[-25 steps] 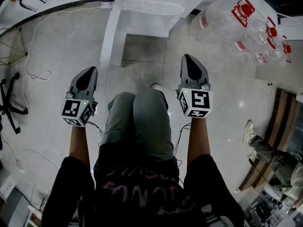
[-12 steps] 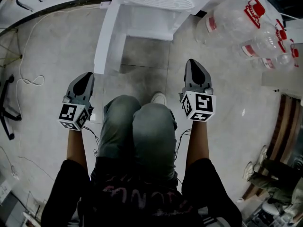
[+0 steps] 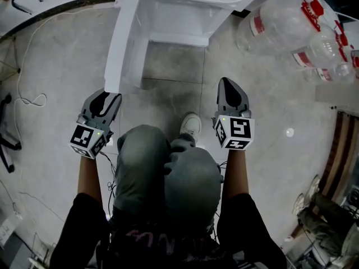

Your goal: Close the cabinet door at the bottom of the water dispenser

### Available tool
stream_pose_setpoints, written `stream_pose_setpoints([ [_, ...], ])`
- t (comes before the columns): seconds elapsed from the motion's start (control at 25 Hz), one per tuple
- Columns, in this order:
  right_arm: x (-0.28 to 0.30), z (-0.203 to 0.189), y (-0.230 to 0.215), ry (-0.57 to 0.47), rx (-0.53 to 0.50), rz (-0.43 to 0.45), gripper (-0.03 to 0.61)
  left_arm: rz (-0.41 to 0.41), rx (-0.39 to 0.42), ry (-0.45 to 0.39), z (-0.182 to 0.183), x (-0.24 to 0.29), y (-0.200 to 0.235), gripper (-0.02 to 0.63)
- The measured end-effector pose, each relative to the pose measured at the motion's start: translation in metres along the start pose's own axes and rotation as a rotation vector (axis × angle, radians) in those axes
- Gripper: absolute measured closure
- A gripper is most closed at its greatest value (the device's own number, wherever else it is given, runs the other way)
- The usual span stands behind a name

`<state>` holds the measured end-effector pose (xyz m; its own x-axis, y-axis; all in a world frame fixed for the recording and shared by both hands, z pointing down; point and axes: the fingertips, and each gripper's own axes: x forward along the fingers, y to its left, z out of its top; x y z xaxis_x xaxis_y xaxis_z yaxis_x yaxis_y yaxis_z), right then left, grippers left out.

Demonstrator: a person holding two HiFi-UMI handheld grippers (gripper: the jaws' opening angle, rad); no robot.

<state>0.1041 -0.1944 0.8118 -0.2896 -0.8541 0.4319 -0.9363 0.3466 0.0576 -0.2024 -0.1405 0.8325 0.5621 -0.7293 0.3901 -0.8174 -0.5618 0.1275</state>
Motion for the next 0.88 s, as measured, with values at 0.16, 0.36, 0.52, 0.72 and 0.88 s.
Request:
stream_pose_setpoints([
  [0.16,0.002,-0.014,0.0,0.011,0.016,-0.004,0.565,-0.048,0.037,0.002,0.0,0.008,-0.007,0.472],
  [0.36,0.002,-0.027,-0.005,0.025,0.018,-0.012,0.565,-0.113,0.047,-0.026,0.007,0.023,-0.028,0.47],
  [0.52,0.002,-0.034,-0.01,0.026,0.027,-0.013,0.565,-0.166,0.048,-0.043,0.012,0.043,-0.05,0.442],
  [0.72,0.001,-0.045,-0.023,0.039,0.033,-0.022,0.565,-0.252,0.094,-0.043,0.021,0.074,-0.082,0.461],
  [0.88,0.001,-0.053,-0.042,0.035,0.056,-0.045,0.565,-0.321,0.126,-0.057,0.03,0.103,-0.105,0.474],
])
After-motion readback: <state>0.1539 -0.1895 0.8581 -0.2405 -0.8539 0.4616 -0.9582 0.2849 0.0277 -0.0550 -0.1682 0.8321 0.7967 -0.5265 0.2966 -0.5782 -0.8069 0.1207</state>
